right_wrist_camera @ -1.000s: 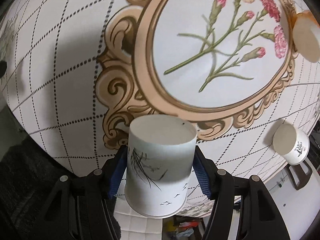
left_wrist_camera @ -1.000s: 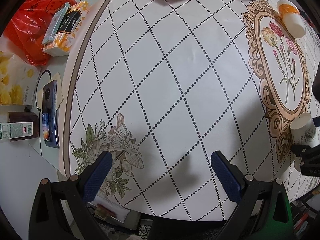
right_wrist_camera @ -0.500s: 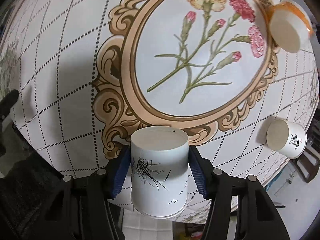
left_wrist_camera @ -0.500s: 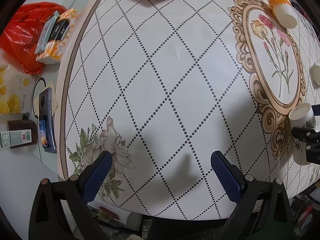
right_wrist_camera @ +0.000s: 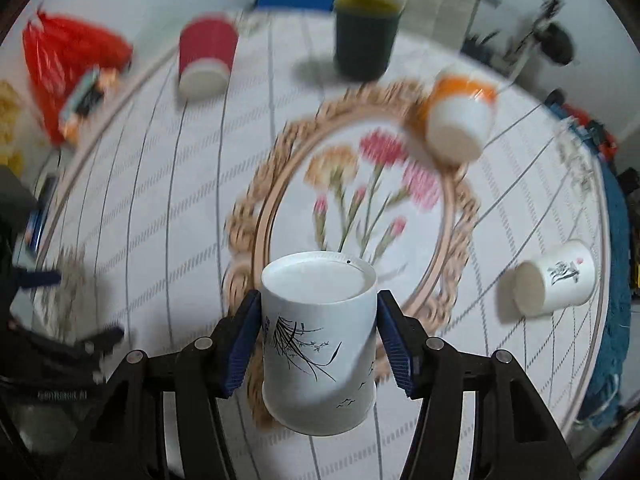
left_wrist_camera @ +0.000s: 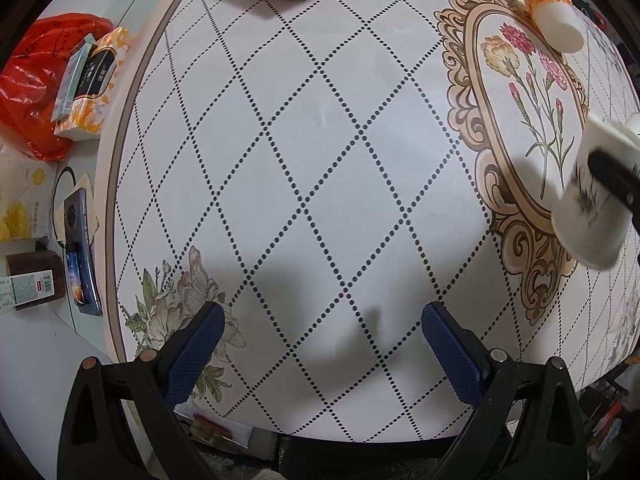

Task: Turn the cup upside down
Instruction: 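Lower the inverted cup onto the oval frame and open the right gripper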

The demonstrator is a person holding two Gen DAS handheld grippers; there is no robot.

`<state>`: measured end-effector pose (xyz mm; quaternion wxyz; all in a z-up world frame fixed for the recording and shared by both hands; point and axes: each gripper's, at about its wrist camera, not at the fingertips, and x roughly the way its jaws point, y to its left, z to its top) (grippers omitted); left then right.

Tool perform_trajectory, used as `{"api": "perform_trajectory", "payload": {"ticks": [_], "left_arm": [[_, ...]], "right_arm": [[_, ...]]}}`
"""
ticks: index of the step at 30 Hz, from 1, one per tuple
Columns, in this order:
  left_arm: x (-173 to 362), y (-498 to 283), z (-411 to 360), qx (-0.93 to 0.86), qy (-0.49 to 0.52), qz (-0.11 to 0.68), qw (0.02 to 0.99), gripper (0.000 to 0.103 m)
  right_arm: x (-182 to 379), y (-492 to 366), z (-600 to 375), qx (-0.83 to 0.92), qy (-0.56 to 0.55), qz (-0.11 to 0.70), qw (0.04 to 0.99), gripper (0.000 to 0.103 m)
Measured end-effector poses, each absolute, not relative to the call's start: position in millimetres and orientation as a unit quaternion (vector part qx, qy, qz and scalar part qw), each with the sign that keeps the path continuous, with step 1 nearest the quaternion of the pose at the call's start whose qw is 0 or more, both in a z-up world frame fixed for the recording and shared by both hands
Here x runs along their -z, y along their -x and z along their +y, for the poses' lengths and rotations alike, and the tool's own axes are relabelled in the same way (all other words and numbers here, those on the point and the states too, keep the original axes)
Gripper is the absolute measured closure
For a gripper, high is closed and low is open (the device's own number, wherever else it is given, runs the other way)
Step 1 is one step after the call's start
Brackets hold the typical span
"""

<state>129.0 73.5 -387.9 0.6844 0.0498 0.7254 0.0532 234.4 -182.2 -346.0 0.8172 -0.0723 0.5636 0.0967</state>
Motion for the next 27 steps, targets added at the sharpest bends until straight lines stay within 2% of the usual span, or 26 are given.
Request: {"api": "perform_trajectory", "payload": {"ticks": [3,8,27], "left_arm": [[390,-132,72,-0.051,-0.053,0.725,0.684,0.002],[393,-130,66,-0.046,-0.06,0.728,0.681,0.002],[382,-120,33,-0.011,-0.082,0.717,0.692,0.002]], "right_arm": [[336,-204,-150,-0.077,0.049,0.515,0.853,0.043],[345,-182,-144,-0.067,0.038,0.48,0.874,0.043],[355,-140,-151,-0.044,0.036,0.507,0.86,0.041]]}}
